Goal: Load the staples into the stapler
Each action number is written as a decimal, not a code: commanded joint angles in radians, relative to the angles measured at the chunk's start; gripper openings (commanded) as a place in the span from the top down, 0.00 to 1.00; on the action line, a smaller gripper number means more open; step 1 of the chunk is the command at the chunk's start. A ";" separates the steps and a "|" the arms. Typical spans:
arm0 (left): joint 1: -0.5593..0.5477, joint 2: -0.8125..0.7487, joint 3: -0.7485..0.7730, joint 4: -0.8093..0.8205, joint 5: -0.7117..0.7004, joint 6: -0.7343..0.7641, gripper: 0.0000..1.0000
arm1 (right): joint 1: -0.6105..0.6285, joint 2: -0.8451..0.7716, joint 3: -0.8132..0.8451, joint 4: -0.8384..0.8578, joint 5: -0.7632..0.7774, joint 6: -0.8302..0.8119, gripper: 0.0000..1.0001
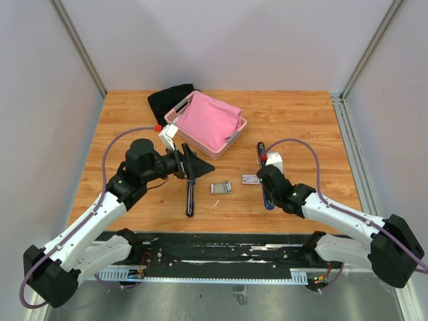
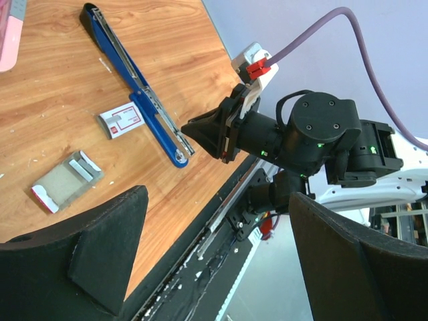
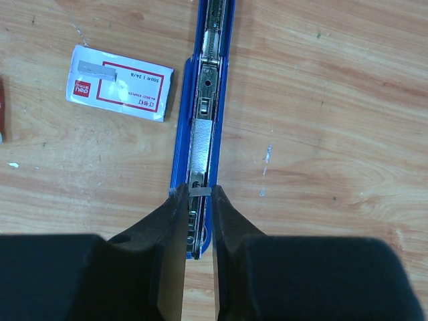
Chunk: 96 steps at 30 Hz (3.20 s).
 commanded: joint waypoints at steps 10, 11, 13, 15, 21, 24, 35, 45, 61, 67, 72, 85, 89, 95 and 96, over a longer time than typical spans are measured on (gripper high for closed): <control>0.003 -0.022 -0.011 -0.009 -0.010 -0.011 0.09 | 0.014 0.022 -0.062 0.110 0.066 0.032 0.91; 0.002 -0.022 -0.012 -0.009 -0.010 -0.011 0.09 | 0.014 0.020 -0.065 0.111 0.071 0.036 0.91; 0.002 -0.026 -0.012 -0.012 -0.011 -0.009 0.09 | 0.015 0.017 -0.073 0.112 0.085 0.050 0.91; 0.002 -0.027 -0.012 -0.012 -0.011 -0.009 0.09 | 0.015 0.009 -0.084 0.115 0.090 0.066 0.91; 0.002 -0.028 -0.013 -0.015 -0.010 -0.009 0.09 | 0.015 -0.016 -0.115 0.113 0.086 0.114 0.91; 0.002 -0.028 -0.013 -0.017 -0.008 -0.011 0.09 | 0.015 -0.028 -0.120 0.108 0.088 0.125 0.91; 0.002 -0.038 -0.019 -0.017 -0.010 -0.016 0.09 | 0.017 -0.057 -0.074 0.085 0.107 0.111 0.91; 0.001 -0.055 -0.029 -0.020 -0.014 -0.021 0.09 | 0.016 -0.054 -0.068 0.095 0.094 0.109 0.91; 0.002 -0.057 -0.038 -0.005 -0.012 -0.032 0.09 | 0.016 -0.054 -0.041 0.102 0.077 0.101 0.91; 0.002 -0.058 -0.038 -0.006 -0.013 -0.030 0.09 | 0.016 -0.029 -0.050 0.115 0.063 0.110 0.91; 0.002 -0.060 -0.039 -0.007 -0.014 -0.030 0.09 | 0.016 -0.013 -0.052 0.121 0.057 0.111 0.91; 0.002 -0.059 -0.039 -0.005 -0.014 -0.031 0.09 | 0.016 -0.006 -0.079 0.122 0.066 0.130 0.91; 0.002 -0.059 -0.039 -0.006 -0.013 -0.031 0.09 | 0.016 -0.006 -0.094 0.126 0.068 0.138 0.91; 0.002 -0.062 -0.039 -0.004 -0.010 -0.031 0.09 | 0.016 -0.008 -0.132 0.133 0.065 0.157 0.91; 0.002 -0.062 -0.039 -0.005 -0.008 -0.032 0.09 | 0.016 -0.010 -0.135 0.131 0.065 0.160 0.91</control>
